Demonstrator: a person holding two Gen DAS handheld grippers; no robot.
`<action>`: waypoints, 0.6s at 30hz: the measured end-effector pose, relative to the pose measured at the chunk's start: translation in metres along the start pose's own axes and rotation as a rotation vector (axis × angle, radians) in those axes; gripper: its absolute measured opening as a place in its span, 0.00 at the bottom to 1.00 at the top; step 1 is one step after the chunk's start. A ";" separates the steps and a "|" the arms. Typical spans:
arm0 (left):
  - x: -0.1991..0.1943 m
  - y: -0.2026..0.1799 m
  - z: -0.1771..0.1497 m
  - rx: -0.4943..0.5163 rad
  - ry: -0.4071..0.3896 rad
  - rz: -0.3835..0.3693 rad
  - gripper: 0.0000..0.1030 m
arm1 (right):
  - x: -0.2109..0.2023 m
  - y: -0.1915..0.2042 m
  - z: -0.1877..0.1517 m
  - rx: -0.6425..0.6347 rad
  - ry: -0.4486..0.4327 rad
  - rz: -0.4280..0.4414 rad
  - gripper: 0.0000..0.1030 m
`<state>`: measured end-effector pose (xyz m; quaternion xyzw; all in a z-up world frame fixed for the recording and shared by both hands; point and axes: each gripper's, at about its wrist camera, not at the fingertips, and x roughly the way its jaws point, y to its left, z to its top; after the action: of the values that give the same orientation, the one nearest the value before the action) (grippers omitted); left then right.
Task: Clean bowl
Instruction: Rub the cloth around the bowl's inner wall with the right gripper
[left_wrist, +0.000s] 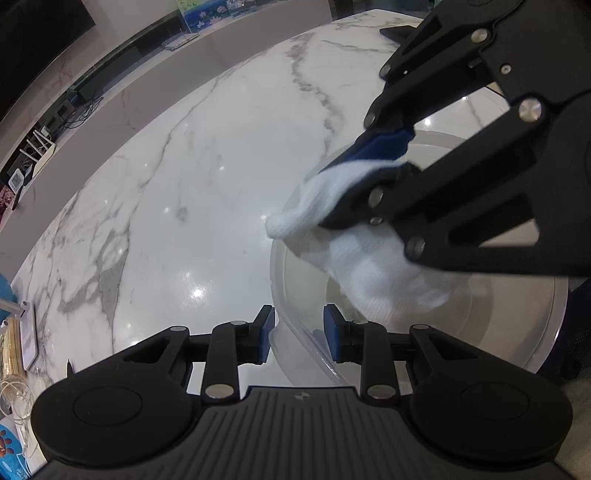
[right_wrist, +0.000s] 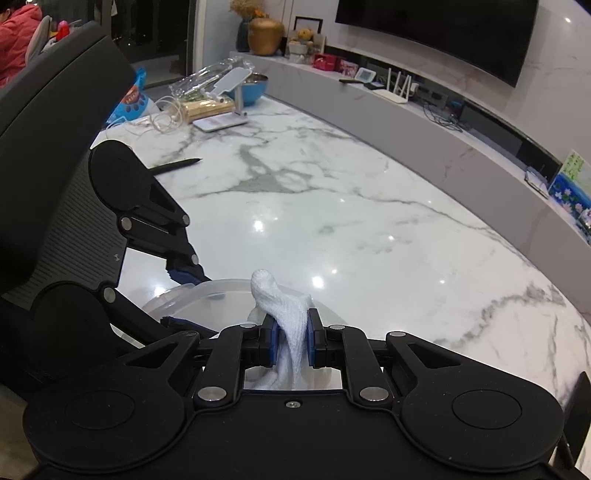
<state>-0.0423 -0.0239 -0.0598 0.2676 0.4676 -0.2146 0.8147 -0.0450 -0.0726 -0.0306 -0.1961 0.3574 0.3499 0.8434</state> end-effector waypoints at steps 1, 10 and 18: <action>0.000 0.000 0.000 0.001 0.000 0.000 0.26 | 0.000 0.001 0.000 0.004 -0.003 0.006 0.12; 0.001 0.001 0.000 -0.001 0.003 -0.002 0.26 | 0.003 -0.004 0.001 0.000 0.038 -0.061 0.12; 0.001 0.002 0.000 -0.005 0.003 -0.001 0.27 | -0.008 -0.013 -0.011 -0.004 0.088 -0.123 0.12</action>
<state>-0.0411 -0.0225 -0.0607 0.2655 0.4696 -0.2134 0.8145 -0.0441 -0.0914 -0.0312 -0.2346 0.3806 0.2893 0.8464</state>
